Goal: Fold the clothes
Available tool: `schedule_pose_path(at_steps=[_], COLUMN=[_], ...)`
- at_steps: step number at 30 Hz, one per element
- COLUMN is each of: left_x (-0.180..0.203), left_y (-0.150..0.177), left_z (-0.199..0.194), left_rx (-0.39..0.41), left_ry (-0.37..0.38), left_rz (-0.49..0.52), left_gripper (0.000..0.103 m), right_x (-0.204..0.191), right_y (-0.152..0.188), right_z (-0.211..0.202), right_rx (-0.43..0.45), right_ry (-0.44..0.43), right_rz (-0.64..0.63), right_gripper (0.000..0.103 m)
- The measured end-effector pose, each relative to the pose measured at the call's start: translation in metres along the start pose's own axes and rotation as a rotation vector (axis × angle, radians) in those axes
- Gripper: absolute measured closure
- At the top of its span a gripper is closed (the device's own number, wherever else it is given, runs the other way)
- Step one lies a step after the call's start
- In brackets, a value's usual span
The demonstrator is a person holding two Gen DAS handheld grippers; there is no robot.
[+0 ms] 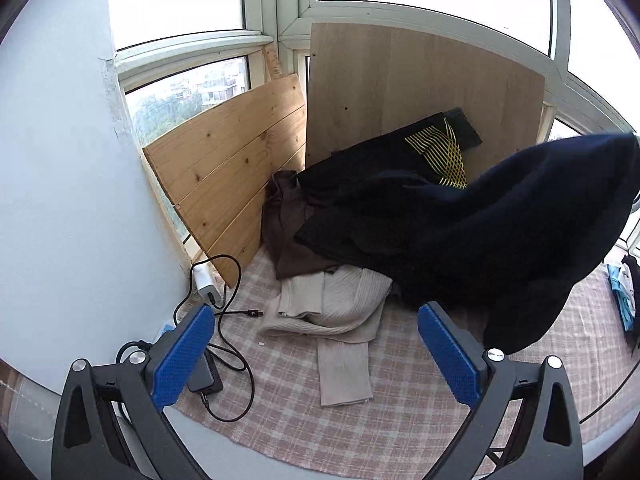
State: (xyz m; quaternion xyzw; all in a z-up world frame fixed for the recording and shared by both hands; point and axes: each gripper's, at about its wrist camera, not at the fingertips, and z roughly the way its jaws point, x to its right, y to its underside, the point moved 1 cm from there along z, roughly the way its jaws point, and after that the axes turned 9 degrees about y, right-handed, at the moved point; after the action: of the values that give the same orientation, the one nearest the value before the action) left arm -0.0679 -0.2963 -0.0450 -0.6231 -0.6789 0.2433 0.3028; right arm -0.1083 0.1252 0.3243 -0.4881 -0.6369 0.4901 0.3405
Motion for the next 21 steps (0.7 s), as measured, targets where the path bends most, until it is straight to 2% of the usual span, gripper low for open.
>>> schedule_pose_path(at_steps=[1,2,3,4,5,6,7,10,13,16,19,20,21], left_x=[0.012,0.023,0.033,0.044,0.055,0.065,0.075,0.1,0.117,0.125,0.125,0.123,0.12], left_y=[-0.001,-0.001,-0.001,0.0,0.002,0.005,0.008,0.022,0.043,0.067,0.091,0.097,0.103], left_z=[0.001,0.002,0.004,0.005,0.006,0.007,0.008,0.007,-0.006,-0.028,-0.048,-0.053,-0.058], left_rx=[0.001,-0.001,-0.002,-0.007,-0.014,-0.021,-0.026,-0.056,-0.068,-0.08,-0.107,-0.12,-0.131], left_ry=[-0.003,-0.007,-0.01,-0.009,-0.008,-0.008,-0.008,-0.022,-0.071,-0.136,-0.197,-0.224,-0.249], left_rz=[0.013,0.019,0.025,0.024,0.019,0.01,-0.001,-0.034,-0.058,-0.099,-0.141,-0.15,-0.157], left_gripper=[0.001,0.001,0.001,0.001,0.001,0.001,0.001,0.001,0.001,0.001,0.001,0.001,0.001], right_x=[0.02,0.034,0.048,0.061,0.074,0.087,0.09,0.072,0.029,-0.011,-0.043,-0.047,-0.05], right_y=[0.004,0.027,0.057,0.086,0.116,0.145,0.177,0.267,0.341,0.397,0.43,0.437,0.442], right_z=[-0.015,-0.012,-0.002,0.008,0.018,0.028,0.041,0.103,0.158,0.199,0.225,0.229,0.231], right_rx=[-0.022,-0.087,-0.167,-0.248,-0.328,-0.408,-0.467,-0.635,-0.769,-0.877,-0.918,-0.92,-0.919], right_ry=[0.024,0.038,0.05,0.062,0.074,0.086,0.06,-0.094,-0.204,-0.284,-0.341,-0.334,-0.322], right_rz=[-0.002,0.005,0.013,0.022,0.031,0.04,0.057,0.09,0.019,-0.089,-0.157,-0.167,-0.177], right_gripper=[0.101,0.098,0.078,0.039,0.023,0.018,0.018,0.018,0.018,0.018,0.018,0.023,0.062])
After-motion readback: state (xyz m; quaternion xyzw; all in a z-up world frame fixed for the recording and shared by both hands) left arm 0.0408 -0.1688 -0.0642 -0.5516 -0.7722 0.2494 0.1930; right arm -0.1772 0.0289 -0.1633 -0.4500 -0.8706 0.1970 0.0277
